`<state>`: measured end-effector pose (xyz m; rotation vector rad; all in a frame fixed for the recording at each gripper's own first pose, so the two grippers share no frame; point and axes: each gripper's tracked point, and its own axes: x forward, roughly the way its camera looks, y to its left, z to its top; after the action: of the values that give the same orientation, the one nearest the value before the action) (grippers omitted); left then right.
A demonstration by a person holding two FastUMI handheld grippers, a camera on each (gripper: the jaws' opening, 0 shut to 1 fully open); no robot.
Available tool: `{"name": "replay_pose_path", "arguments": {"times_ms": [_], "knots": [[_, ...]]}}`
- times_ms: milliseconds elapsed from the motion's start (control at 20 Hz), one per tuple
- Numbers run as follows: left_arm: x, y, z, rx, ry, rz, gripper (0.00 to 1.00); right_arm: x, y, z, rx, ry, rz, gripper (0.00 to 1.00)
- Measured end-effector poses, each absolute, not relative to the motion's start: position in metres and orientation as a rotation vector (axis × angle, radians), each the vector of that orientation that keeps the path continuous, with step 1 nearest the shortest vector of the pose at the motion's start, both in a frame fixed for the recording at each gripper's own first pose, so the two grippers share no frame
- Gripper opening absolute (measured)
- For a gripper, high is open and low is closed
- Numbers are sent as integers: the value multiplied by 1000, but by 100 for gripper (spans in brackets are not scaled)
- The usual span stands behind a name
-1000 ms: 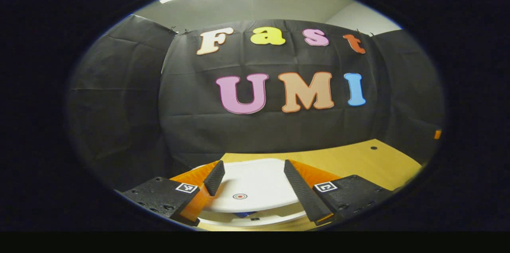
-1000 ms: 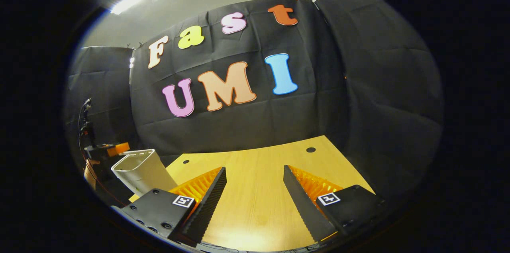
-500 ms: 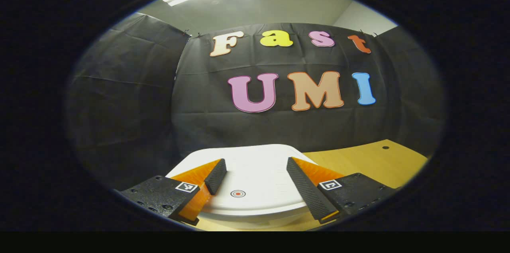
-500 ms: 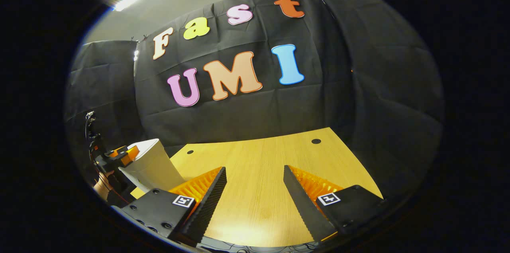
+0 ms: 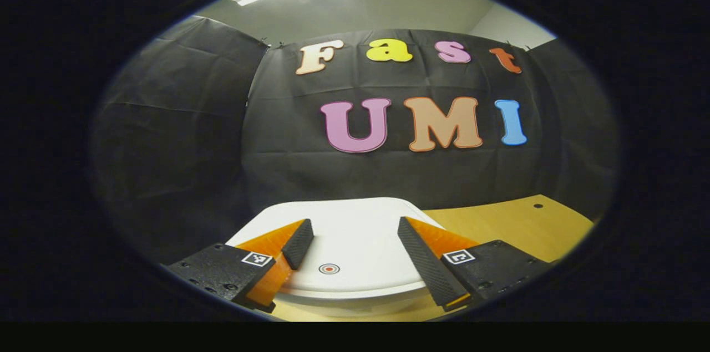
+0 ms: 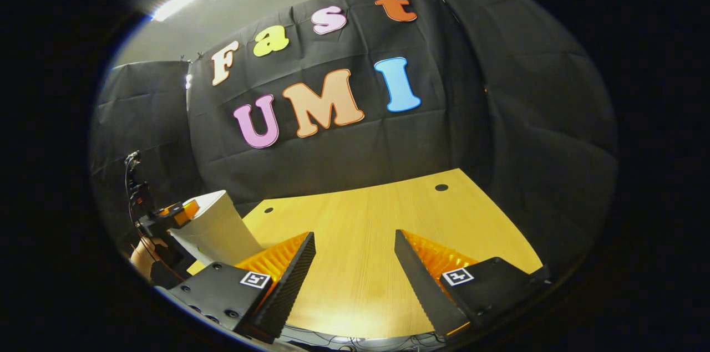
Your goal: Press the lid of the desktop garbage bin to open it, pick up the crumpled paper on the desktop and throw it into the bin, then pick up the pop can on the desktop and drop it into the bin, and finally close the garbage bin lid.
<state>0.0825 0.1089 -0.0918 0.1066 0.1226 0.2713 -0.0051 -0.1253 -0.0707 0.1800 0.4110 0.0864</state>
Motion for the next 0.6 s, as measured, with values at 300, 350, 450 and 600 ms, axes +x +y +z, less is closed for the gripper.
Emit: {"name": "replay_pose_path", "arguments": {"times_ms": [300, 350, 450, 600], "knots": [[78, 111, -55, 148, 65, 296, 93, -11, -136, -45, 154, 397, 80, 96], [77, 112, -47, 135, 50, 301, 93, -10, -135, -42, 149, 393, 82, 96], [66, 110, -29, 100, 54, 313, 93, -9, -131, -36, 139, 385, 89, 96], [44, 87, 5, 42, 41, 298, 92, -4, -112, -17, 170, 322, 120, 96]]}}
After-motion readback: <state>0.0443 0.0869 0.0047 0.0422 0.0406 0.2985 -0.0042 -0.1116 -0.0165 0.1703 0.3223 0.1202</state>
